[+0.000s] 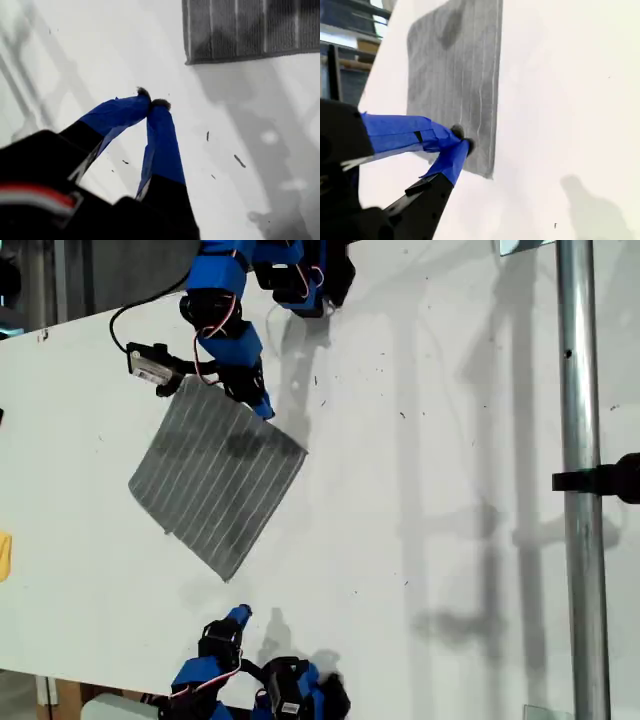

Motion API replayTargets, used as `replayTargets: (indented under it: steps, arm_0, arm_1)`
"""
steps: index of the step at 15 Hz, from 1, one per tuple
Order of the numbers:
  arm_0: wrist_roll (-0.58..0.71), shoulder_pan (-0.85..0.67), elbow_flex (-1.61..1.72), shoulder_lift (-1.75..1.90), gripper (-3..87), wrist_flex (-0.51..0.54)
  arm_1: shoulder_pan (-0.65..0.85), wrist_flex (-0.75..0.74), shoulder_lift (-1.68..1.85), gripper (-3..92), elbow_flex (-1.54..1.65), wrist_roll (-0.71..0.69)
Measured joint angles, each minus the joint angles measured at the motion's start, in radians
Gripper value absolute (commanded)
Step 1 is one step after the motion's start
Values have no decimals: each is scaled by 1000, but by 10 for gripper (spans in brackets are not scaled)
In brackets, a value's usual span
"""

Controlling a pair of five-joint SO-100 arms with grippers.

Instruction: Grasp corners of a towel and fold twice.

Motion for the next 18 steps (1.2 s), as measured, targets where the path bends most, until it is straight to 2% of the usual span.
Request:
replayTargets:
  steps: [2, 4, 7, 8, 10, 12, 18]
  arm_0:
    - [120, -91, -129, -132, -29, 49]
    - [184, -160, -265, -330, -29, 124]
    - [253, -227, -394, -560, -29, 141]
    - [265, -256, -426, -629, -29, 132]
    - [302, -310, -486, -732, -29, 132]
    - [313, -327, -506, -755, -29, 132]
    - [311, -328, -506, -755, -29, 132]
  arm_1:
    - [-2, 49, -173, -2, -163, -97]
    - [-2, 114, -298, -3, -275, -175]
    - [-2, 153, -411, -3, -348, -229]
    - [-2, 164, -446, 16, -371, -249]
    - [-2, 172, -499, 157, -417, -287]
    - [23, 210, -548, 253, -486, -305]
    - [89, 341, -693, 317, -716, -353]
